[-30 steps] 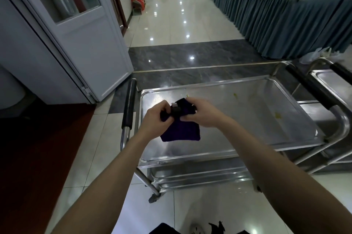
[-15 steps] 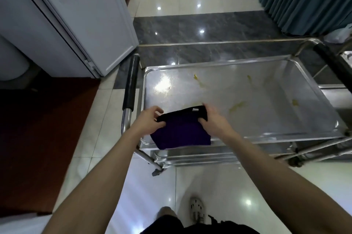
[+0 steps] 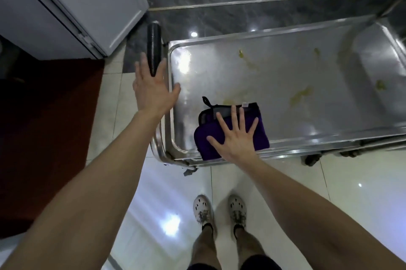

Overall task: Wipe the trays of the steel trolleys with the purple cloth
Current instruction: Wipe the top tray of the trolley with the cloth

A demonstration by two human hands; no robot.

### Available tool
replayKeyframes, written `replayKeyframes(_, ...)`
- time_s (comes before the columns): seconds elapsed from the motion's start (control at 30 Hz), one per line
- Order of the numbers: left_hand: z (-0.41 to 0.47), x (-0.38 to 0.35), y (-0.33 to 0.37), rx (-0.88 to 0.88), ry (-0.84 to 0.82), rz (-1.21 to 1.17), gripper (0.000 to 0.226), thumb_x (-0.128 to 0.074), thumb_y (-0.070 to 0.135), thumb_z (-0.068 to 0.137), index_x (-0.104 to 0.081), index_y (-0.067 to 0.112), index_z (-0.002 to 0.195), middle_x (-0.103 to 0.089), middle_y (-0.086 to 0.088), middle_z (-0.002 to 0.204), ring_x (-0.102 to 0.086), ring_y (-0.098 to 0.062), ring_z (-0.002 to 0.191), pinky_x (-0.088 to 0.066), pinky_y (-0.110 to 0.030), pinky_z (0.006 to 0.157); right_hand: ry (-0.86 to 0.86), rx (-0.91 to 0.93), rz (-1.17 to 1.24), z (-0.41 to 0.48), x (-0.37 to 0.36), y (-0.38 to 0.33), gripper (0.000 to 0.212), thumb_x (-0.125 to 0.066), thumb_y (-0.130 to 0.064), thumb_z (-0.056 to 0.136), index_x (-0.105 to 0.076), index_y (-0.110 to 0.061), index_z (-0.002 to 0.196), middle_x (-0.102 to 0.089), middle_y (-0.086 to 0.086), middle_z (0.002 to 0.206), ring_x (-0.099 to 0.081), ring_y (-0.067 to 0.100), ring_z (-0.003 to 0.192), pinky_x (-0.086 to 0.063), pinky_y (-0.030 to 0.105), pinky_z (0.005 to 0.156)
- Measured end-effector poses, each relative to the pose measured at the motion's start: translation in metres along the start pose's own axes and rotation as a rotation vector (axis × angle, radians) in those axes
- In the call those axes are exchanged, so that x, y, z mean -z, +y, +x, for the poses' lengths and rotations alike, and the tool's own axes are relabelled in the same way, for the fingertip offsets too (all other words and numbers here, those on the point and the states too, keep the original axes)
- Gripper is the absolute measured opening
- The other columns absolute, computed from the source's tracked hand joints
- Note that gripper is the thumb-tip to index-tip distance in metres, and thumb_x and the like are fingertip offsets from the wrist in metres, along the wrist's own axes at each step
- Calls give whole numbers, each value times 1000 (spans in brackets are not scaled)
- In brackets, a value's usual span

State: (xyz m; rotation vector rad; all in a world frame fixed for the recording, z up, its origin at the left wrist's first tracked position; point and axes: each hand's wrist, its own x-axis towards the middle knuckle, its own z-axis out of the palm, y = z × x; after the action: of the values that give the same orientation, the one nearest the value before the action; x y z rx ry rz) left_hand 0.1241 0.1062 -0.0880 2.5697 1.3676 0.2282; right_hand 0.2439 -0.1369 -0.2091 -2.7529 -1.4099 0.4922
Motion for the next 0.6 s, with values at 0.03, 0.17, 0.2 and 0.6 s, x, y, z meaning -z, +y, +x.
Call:
replayKeyframes(0.03, 6, -4, -1, 62, -48, -24, 87, -60, 64, 96, -24, 37, 170, 2, -11, 181, -18, -42, 164, -34, -57, 125, 28, -8, -4, 0, -5, -1, 97, -12, -95, 93, 7, -42, 172, 29, 11, 177, 33, 35, 161, 9, 80, 121)
replayKeyframes(0.17, 13, -8, 0, 114, -79, -53, 96, -63, 54, 96, -10, 34, 173, -4, -14, 181, -59, -46, 134, -57, -51, 103, 46, -19, 2, 1, -6, 1, 97, -14, -95, 92, 5, -44, 172, 28, 9, 178, 33, 33, 161, 10, 79, 121)
replayKeyframes(0.2, 14, -7, 0, 101, -76, -47, 96, -63, 49, 97, -7, 33, 173, -4, -14, 181, -61, -47, 129, -58, -50, 100, 41, -22, 2, 1, -4, 1, 97, -14, -96, 92, 6, -45, 171, 29, 9, 178, 34, 33, 161, 10, 79, 121)
replayKeyframes(0.6, 40, -3, 3, 76, -16, -136, 69, -61, 13, 89, -31, 27, 150, -41, -17, 150, -64, -44, 83, -59, -54, 76, -17, -48, 22, 14, 16, 24, 97, -15, -98, 90, 7, -48, 170, 34, 2, 176, 38, 26, 160, 14, 75, 124)
